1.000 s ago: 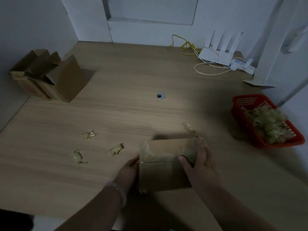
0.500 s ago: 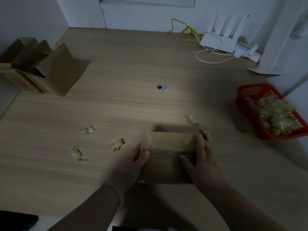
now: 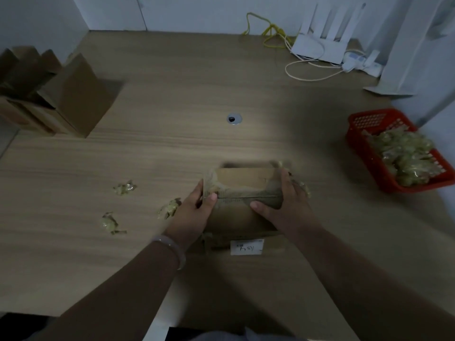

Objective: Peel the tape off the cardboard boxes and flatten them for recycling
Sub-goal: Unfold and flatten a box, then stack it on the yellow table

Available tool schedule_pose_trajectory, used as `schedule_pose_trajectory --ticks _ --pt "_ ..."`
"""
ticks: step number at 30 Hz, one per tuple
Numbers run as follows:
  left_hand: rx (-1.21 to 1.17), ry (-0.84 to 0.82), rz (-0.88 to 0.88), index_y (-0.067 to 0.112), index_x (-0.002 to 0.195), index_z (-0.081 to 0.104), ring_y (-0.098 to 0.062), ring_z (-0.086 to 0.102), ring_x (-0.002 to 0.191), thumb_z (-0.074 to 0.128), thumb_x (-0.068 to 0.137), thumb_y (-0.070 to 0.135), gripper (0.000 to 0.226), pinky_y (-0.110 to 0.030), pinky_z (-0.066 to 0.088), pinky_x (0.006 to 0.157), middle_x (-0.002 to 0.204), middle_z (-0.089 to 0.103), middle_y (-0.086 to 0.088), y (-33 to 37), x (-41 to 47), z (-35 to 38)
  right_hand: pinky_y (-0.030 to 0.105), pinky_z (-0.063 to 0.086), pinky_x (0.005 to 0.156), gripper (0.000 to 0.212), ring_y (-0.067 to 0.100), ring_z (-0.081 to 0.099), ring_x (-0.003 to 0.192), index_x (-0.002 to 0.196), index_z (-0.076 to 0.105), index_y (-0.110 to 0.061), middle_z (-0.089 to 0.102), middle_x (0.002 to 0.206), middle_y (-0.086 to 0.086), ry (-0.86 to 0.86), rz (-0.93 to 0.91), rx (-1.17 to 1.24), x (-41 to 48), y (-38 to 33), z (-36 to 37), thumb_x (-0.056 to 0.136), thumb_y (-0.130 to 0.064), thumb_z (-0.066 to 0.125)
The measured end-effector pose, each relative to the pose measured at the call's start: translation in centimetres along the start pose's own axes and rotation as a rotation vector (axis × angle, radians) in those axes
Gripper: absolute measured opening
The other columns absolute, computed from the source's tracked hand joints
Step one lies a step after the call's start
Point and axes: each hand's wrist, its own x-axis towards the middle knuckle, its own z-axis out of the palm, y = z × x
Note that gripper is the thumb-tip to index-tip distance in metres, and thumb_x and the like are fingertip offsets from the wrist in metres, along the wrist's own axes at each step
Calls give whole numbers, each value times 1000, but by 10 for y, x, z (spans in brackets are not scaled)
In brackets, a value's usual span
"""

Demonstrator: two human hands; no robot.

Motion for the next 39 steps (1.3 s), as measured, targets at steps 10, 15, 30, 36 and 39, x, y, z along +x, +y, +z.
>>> schedule_pose_trajectory --ticks 10,15,30,36,39 --pt "247 -226 -84 16 145 34 -23 46 127 49 96 38 56 -11 32 100 139 48 -5 -11 -20 28 43 34 106 116 27 31 137 146 -11 -47 20 155 -6 -53 94 -24 -24 44 12 65 -71 68" --pt "119 -194 -107 24 149 28 -16 46 127 50 96 38 59 -40 36 110 140 49 0 -32 -41 40 49 33 105 118 32 25 140 137 -27 -54 6 158 -4 -75 132 -108 -48 59 28 57 -86 53" --pt "7 -55 -300 27 100 66 -21 67 88 55 92 45 24 -49 54 84 91 71 0 -52 -61 26 46 -6 119 81 17 -26 143 151 -12 -25 -19 159 -1 -97 -529 -732 -47 38 52 87 -72 6" --pt "-154 -146 -453 22 95 70 -21 70 89 72 80 42 25 -46 55 86 93 74 -2 -59 -99 20 48 7 118 80 25 -1 148 153 12 -18 5 161 6 -58 -554 -728 -49 35 51 90 -68 16" --pt "-190 -118 -477 18 93 68 -24 69 90 73 82 26 14 -45 56 86 93 73 -7 -52 -96 23 48 7 118 80 26 2 148 153 14 -18 8 161 6 -55 -560 -733 -50 34 50 90 -68 16"
